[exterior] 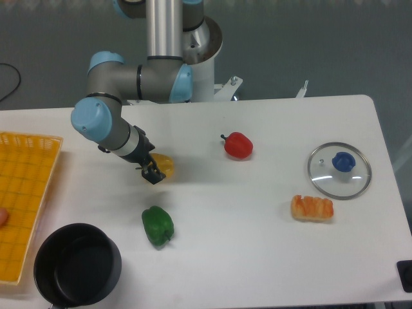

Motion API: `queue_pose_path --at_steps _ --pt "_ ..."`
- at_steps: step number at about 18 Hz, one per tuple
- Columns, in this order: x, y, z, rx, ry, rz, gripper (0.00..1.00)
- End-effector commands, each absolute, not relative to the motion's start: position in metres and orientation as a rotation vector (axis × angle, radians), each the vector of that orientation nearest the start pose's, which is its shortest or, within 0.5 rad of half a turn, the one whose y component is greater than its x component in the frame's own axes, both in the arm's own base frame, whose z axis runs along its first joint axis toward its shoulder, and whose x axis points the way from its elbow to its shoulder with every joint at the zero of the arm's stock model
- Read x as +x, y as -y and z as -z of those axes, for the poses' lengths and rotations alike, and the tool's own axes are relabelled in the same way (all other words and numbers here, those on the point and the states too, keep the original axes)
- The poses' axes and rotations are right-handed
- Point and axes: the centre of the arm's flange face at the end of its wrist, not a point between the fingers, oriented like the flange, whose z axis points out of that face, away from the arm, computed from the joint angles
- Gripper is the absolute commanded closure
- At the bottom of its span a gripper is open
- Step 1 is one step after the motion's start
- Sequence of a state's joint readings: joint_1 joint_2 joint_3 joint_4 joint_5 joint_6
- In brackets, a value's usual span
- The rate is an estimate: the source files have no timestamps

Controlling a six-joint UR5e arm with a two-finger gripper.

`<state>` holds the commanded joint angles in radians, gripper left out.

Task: Pick up the yellow pepper
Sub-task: 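Close the gripper around the yellow pepper and adjust the grip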

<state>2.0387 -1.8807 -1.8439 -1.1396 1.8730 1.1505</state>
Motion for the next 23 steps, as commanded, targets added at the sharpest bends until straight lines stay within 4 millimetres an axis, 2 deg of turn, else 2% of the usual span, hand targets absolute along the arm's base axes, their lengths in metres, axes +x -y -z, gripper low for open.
queue_pose_path --at_steps 6,11,23 --pt "-0.144 -0.528 -0.236 -3.248 -1.201 -0.163 0.00" --pt "-0.143 -0.529 -0.221 -3.270 -1.200 -0.148 0.00" --pt "-0.137 -0.532 -0.212 -3.296 -1.176 -0.161 0.00"
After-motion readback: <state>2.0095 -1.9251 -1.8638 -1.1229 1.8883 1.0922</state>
